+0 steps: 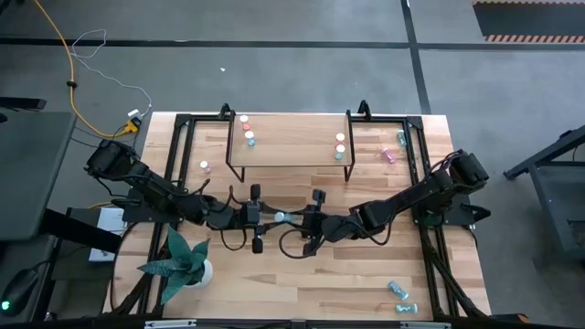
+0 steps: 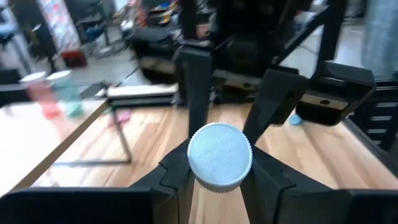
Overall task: Pick and place medicine bottles onto shelf by color
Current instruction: Put the green pill bottle on the shelf
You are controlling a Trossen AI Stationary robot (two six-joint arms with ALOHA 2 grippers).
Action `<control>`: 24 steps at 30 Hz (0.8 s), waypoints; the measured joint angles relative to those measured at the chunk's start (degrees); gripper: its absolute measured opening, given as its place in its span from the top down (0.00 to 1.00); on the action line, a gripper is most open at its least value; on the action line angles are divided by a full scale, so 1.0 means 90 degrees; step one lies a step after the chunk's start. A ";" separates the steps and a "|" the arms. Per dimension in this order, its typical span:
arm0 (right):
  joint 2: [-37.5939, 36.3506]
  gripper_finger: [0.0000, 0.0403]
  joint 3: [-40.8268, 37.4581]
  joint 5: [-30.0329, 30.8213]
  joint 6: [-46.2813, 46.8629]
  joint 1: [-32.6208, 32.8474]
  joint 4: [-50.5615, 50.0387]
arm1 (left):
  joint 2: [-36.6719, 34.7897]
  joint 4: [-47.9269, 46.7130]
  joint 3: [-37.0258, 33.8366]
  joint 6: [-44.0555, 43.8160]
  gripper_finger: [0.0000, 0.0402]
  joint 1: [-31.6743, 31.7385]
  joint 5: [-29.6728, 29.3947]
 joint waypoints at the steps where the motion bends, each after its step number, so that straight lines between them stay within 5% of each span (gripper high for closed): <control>1: -0.0026 0.69 -0.0004 0.0163 0.0003 0.0036 -0.0064 | -0.0097 -0.0204 -0.0002 -0.0120 0.76 0.0000 -0.0064; 12: -0.0579 0.54 -0.0004 0.2302 0.0425 0.0578 -0.1470 | -0.1256 -0.2282 -0.0015 -0.0820 0.76 -0.0078 -0.0579; 19: -0.1271 0.54 -0.0002 0.3640 0.3258 0.0871 -0.3894 | -0.1553 -0.2543 0.0054 -0.1178 0.76 -0.0153 -0.1393; 24: -0.1566 0.54 -0.0001 0.3746 0.5116 0.0893 -0.5310 | -0.1584 -0.3774 0.0866 -0.1432 0.76 0.0277 -0.1557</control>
